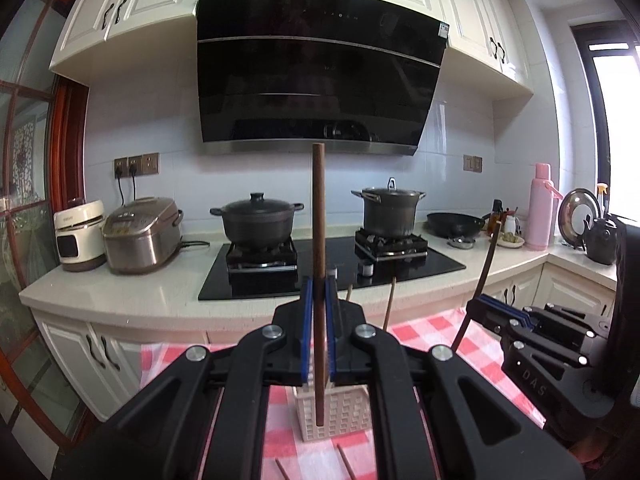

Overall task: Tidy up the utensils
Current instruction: 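Lower the right gripper's chopstick into the caddy while the left gripper lowers its chopstick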

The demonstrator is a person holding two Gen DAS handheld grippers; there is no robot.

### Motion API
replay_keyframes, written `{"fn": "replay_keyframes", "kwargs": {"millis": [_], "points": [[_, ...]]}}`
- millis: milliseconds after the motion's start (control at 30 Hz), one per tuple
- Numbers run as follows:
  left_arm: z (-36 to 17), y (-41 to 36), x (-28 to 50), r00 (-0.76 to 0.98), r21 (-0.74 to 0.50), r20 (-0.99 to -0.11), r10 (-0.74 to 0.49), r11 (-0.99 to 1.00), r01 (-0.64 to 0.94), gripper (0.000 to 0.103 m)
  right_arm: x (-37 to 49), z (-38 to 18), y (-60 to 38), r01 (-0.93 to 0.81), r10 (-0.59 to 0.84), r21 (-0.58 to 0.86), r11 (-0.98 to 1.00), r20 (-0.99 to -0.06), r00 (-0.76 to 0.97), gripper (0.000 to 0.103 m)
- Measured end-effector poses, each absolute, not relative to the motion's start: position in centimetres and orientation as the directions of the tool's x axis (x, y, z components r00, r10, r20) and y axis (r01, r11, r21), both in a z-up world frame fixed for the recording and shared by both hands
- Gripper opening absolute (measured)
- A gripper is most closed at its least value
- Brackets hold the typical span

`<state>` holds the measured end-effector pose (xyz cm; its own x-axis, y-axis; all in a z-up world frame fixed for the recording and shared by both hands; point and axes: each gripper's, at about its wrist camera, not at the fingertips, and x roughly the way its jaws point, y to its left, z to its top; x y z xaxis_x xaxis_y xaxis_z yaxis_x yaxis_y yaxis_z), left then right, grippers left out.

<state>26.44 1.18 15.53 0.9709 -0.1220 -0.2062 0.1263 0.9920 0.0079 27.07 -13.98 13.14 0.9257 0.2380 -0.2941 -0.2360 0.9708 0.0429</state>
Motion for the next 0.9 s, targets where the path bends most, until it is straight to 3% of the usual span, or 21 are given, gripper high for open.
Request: {"fn": "replay_keyframes", "kwargs": {"millis": [500, 900], "points": [[15.4, 0.7, 34.2, 0.963, 0.003, -0.245, -0.114, 0.993, 0.118, 0.006, 32.6, 14.0, -12.7, -0.256, 0.257, 0.042, 0.966, -0.297, 0.920, 0.006], [9.8, 2.4, 39.6, 0.912, -0.060, -0.390, -0.128, 0.992, 0.113, 0.006, 37.1, 9.7, -11.2, -0.276, 0.269, 0.051, 0.960, -0.443, 0.855, 0.006]]}}
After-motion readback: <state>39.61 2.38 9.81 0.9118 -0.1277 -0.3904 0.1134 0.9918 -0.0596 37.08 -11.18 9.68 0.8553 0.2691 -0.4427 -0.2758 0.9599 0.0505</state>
